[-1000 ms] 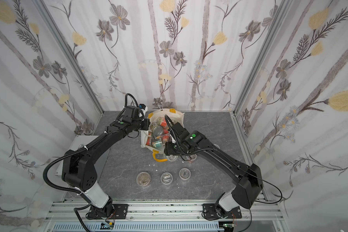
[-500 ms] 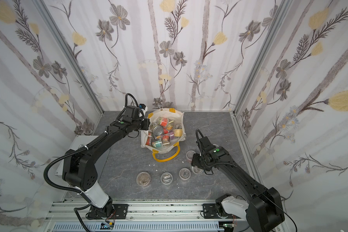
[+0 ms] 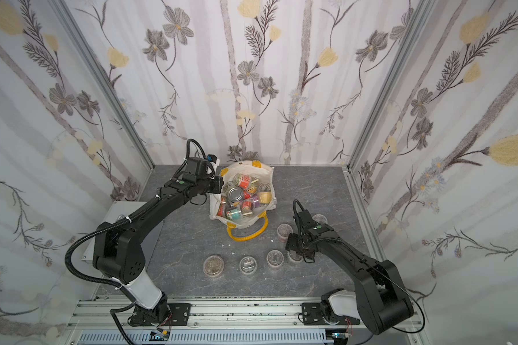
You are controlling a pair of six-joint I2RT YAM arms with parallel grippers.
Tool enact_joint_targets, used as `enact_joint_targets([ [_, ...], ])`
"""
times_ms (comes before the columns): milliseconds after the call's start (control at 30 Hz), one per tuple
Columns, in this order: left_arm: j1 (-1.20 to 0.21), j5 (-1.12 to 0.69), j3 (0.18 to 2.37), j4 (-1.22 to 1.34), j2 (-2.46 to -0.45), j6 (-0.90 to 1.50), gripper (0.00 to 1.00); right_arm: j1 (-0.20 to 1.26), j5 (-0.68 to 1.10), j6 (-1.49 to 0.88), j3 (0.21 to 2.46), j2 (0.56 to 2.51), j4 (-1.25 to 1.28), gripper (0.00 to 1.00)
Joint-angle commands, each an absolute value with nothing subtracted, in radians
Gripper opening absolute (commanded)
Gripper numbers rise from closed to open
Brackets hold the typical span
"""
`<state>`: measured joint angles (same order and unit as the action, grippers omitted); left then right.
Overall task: Take out the seed jars from the canvas bag
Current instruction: Place the seed jar at the center of the board, then pick up the seed jar from the canvas bag.
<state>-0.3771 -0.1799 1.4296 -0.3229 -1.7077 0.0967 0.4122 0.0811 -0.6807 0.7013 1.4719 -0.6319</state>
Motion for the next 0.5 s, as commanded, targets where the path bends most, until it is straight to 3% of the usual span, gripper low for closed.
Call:
enact_joint_targets([
  [0, -0.379, -0.178, 1.422, -0.323, -1.698, 0.081, 0.00, 0.413, 0.060, -0.685, 0.736, 1.436, -0.633, 0.82],
  [267, -0.379, -0.200, 1.431, -0.320, -1.706, 0.096, 0.00, 0.430, -0.043, -0.603, 1.064, 1.374, -0.768, 0.83],
  [467, -0.379, -0.215, 1.439, -0.325, -1.722, 0.106, 0.00, 0.631, -0.144, -0.546, 1.419, 1.552, -0.736, 0.84],
])
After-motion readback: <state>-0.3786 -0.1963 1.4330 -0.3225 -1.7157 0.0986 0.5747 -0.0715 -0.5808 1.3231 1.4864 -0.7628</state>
